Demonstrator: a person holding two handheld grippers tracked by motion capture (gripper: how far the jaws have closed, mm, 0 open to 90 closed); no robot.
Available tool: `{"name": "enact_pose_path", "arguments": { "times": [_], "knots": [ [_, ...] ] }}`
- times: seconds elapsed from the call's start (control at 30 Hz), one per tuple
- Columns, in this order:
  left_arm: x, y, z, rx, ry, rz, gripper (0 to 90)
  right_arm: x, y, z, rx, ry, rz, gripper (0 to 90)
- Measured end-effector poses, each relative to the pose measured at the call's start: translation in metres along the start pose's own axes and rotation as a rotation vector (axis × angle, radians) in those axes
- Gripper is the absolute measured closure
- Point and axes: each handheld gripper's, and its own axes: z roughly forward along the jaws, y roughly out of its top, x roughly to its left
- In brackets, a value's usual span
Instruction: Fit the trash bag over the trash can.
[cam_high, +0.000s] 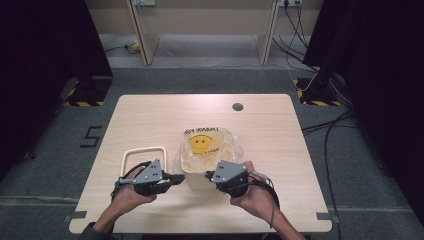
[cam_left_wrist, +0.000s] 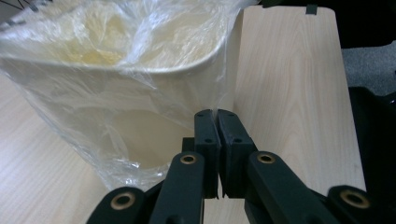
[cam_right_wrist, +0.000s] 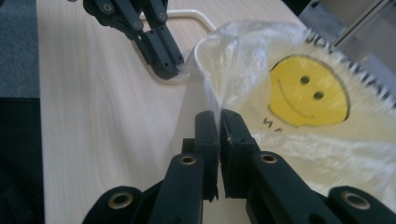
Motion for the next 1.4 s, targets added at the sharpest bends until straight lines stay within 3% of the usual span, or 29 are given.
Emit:
{"name": "enact_pose_path", "arguments": {
  "times": [0.1, 0.13, 0.17, 0.23, 0.3, 0.43, 0.47, 0.5, 0.57, 0.6, 0.63, 0.67, 0.73, 0.83, 0.97, 1.0, 1.03, 1.07, 1.1, 1.13, 1.17, 1.23, 1.27, 1.4],
  "knots": [
    [0.002, -0.005, 0.005, 0.024, 0.003, -0.006, 87.5, 0.000, -0.008, 0.000, -0.018, 0.019, 0.027, 77.9],
    [0.002, -0.006, 0.007, 0.034, 0.007, -0.006, 87.5, -0.002, -0.009, -0.002, -0.038, 0.024, 0.070, 68.4],
    [0.003, -0.008, 0.008, 0.041, 0.011, -0.008, 87.5, -0.004, -0.009, -0.006, -0.059, 0.024, 0.117, 65.6],
    [0.005, -0.010, 0.011, 0.046, 0.009, -0.016, 87.5, -0.010, -0.011, -0.016, -0.094, 0.013, 0.164, 59.5],
    [0.006, -0.011, 0.014, 0.052, 0.005, -0.016, 87.4, -0.020, -0.013, -0.028, -0.125, -0.031, 0.200, 53.6],
    [0.007, -0.011, 0.016, 0.051, 0.000, -0.024, 87.3, -0.050, -0.029, -0.047, -0.151, -0.139, 0.350, 45.9],
    [0.007, -0.011, 0.016, 0.052, 0.001, -0.026, 87.2, -0.068, -0.041, -0.048, -0.142, -0.189, 0.444, 44.5],
    [0.007, -0.011, 0.016, 0.052, 0.000, -0.027, 87.2, -0.068, -0.041, -0.048, -0.142, -0.189, 0.444, 44.5],
    [0.007, -0.012, 0.016, 0.051, 0.000, -0.031, 87.0, -0.086, -0.057, -0.043, -0.134, -0.248, 0.547, 44.5],
    [0.007, -0.012, 0.016, 0.050, 0.000, -0.032, 86.8, -0.090, -0.061, -0.041, -0.128, -0.253, 0.576, 44.5],
    [0.007, -0.012, 0.017, 0.051, -0.001, -0.031, 86.1, -0.095, -0.068, -0.032, -0.142, -0.219, 0.632, 44.5],
    [0.007, -0.012, 0.017, 0.051, -0.001, -0.031, 86.1, -0.095, -0.068, -0.032, -0.142, -0.219, 0.632, 44.5],
    [0.007, -0.011, 0.016, 0.053, 0.002, -0.031, 86.0, -0.096, -0.070, -0.024, -0.155, -0.182, 0.684, 44.5],
    [0.006, -0.012, 0.017, 0.049, -0.002, -0.029, 84.7, -0.095, -0.073, -0.014, -0.126, -0.170, 0.700, 43.7],
    [0.006, -0.012, 0.017, 0.046, -0.008, -0.035, 81.9, -0.098, -0.087, 0.002, -0.129, -0.068, 0.835, 47.3],
    [0.006, -0.013, 0.017, 0.045, -0.007, -0.037, 82.1, -0.098, -0.090, 0.006, -0.128, -0.046, 0.855, 49.7],
    [0.006, -0.013, 0.018, 0.046, -0.006, -0.035, 82.6, -0.099, -0.097, 0.014, -0.134, 0.002, 0.873, 63.9],
    [0.006, -0.012, 0.018, 0.047, -0.006, -0.034, 82.6, -0.099, -0.097, 0.014, -0.134, 0.002, 0.873, 63.9],
    [0.006, -0.013, 0.018, 0.048, -0.006, -0.035, 83.7, -0.095, -0.099, 0.019, -0.129, 0.023, 0.827, 78.7],
    [0.006, -0.013, 0.018, 0.048, -0.006, -0.035, 84.3, -0.095, -0.099, 0.019, -0.129, 0.023, 0.827, 78.7],
    [0.006, -0.014, 0.018, 0.051, -0.006, -0.034, 84.8, -0.090, -0.098, 0.022, -0.090, 0.013, 0.753, 83.4],
    [0.006, -0.014, 0.019, 0.054, -0.012, -0.032, 85.6, -0.087, -0.098, 0.023, -0.052, -0.001, 0.697, 84.8],
    [0.005, -0.014, 0.020, 0.056, -0.015, -0.029, 85.6, -0.087, -0.098, 0.023, -0.052, -0.001, 0.697, 84.8],
    [0.003, -0.012, 0.022, 0.057, -0.017, -0.024, 86.0, -0.078, -0.099, 0.025, 0.015, -0.025, 0.615, 84.0]
  ]
}}
